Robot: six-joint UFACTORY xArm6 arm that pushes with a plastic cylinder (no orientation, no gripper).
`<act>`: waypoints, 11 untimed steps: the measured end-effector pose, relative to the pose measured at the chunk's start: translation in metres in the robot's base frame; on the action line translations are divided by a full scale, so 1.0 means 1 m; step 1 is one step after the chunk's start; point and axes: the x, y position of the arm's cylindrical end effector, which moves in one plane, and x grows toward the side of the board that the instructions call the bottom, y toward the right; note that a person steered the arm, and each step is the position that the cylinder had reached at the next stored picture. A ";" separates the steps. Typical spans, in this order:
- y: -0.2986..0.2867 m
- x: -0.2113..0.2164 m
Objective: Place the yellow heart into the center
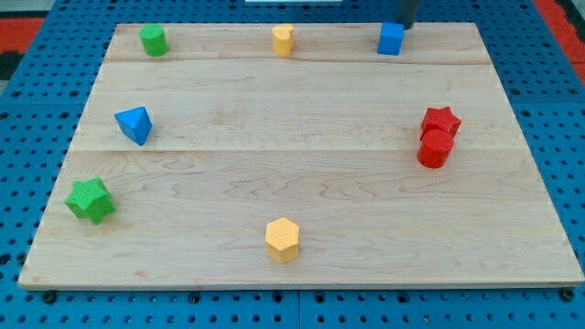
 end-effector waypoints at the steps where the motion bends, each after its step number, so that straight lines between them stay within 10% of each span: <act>1: -0.109 0.002; 2: -0.211 0.002; 11: -0.151 0.140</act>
